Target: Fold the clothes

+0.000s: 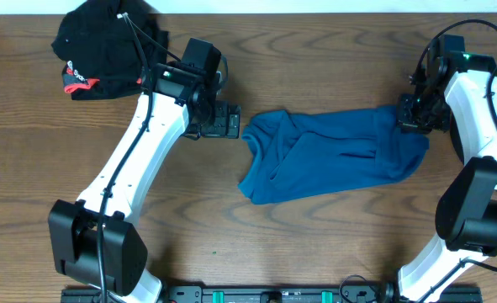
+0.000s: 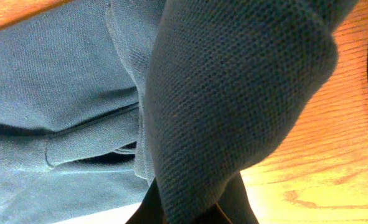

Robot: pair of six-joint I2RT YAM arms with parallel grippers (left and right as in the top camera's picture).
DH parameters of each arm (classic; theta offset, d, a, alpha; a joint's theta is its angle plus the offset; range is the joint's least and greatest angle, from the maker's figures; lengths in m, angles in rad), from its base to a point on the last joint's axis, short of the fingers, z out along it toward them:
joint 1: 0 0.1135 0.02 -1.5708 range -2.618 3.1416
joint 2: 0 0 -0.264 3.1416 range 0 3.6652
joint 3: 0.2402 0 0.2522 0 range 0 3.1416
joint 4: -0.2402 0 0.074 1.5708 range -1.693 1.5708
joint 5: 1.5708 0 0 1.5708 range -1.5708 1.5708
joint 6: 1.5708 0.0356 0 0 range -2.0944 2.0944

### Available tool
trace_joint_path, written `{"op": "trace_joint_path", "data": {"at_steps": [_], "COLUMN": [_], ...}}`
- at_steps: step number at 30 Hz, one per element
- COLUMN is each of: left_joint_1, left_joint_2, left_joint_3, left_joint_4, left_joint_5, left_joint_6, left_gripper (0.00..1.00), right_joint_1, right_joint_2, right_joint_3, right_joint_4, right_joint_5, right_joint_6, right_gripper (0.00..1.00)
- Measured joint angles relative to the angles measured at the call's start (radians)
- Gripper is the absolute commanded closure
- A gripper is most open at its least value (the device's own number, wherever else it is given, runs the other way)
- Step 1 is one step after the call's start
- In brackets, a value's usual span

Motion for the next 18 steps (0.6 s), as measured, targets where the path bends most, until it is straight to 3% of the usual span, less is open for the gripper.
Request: {"op": "trace_joint_path", "data": {"at_steps": [15,16,18], "left_joint_1": [0.0,0.0,0.0], "left_joint_2": [0.0,0.0,0.0], "left_joint_3": [0.0,0.0,0.0], "left_joint_4": [-0.019,-0.019,-0.021], "left_joint_5": [0.0,0.0,0.0], "left_joint_6": [0.0,0.0,0.0], "left_gripper": [0.02,0.02,0.02], "right_joint_1": [-0.045,-0.055,-0.073], "right_joint_2": [0.0,0.0,0.0], "right_joint_3": [0.0,0.0,0.0], "right_joint_4": [-0.077,-0.086,-0.096], "right_joint_5": [0.217,0.237,0.261], "right_joint_6": [0.071,0.079,0.099], "right_gripper": [0.99,0.96,0.7]}}
